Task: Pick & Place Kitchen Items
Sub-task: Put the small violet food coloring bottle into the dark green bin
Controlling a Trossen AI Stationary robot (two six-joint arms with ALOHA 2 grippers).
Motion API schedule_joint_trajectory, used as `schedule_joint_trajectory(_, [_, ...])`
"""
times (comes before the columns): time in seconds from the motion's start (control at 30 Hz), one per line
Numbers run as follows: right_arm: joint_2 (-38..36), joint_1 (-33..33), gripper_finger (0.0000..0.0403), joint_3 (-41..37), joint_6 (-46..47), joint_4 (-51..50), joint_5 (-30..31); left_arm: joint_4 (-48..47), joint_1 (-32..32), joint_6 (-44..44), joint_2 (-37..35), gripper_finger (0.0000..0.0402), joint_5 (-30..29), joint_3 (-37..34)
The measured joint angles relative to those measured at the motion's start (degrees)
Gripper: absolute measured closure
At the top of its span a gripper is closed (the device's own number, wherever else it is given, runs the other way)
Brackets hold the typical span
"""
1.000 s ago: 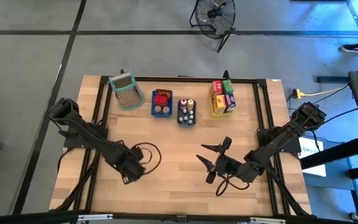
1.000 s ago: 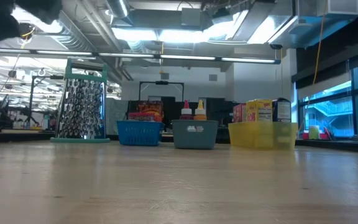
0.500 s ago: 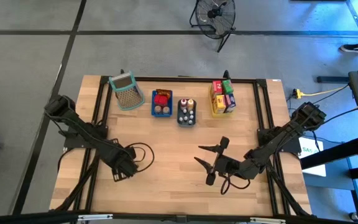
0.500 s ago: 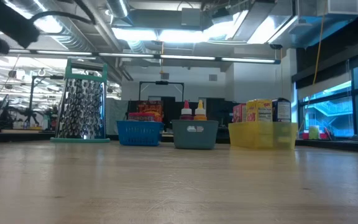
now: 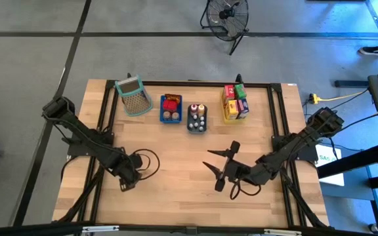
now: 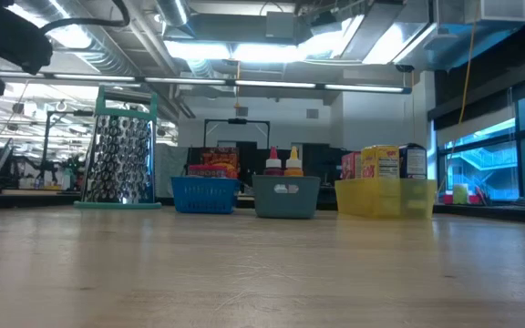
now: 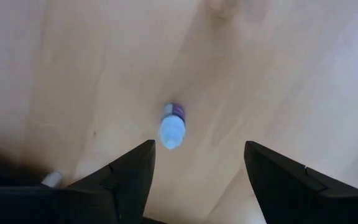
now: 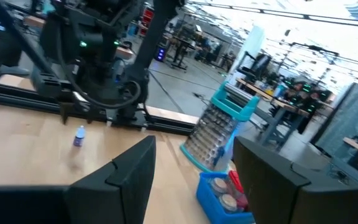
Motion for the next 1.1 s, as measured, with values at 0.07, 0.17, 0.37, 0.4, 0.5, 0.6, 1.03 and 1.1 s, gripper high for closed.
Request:
schedule_joint_trajectory(0.07, [0.0, -0.2, 0.0186, 0.0, 0.0, 0.0, -1.9, -0.3, 0.0, 0.0, 0.0, 0.0160, -1.1, -0.1])
schedule_joint_trajectory(0.17, [0.0, -0.5, 0.0186, 0.0, 0.4, 0.0, -4.4, -0.3, 0.0, 0.0, 0.0, 0.0160, -1.0, -1.5])
schedule_joint_trajectory(0.37, [0.0, -0.5, 0.0186, 0.0, 0.6, 0.1, -5.1, 0.3, 0.0, -1.1, 0.0, 0.0160, 0.0, -5.0])
schedule_joint_trajectory(0.4, [0.0, -0.5, 0.0186, 0.0, 0.6, 0.1, -5.1, 1.0, 0.0, -1.1, 0.0, 0.0160, 0.0, -5.4])
schedule_joint_trajectory(0.5, [0.0, -0.8, 0.0186, 0.0, 0.7, 0.1, -5.1, 3.1, 0.0, -1.0, 0.0, 0.0160, 0.2, -6.2])
schedule_joint_trajectory(0.6, [0.0, -1.1, 0.0186, 0.0, 0.9, 0.1, -5.1, 5.6, 0.0, -0.1, 0.0, 0.0160, 0.4, -6.3])
schedule_joint_trajectory(1.03, [0.0, -1.3, 0.0186, 0.0, 1.9, 0.0, -5.1, 5.8, 0.0, 1.0, 0.0, 0.0160, -1.0, -6.3])
schedule_joint_trajectory(1.1, [0.0, -1.3, 0.0186, 0.0, 1.9, 0.0, -5.1, 5.9, 0.0, 0.7, 0.0, 0.0160, -1.0, -6.3])
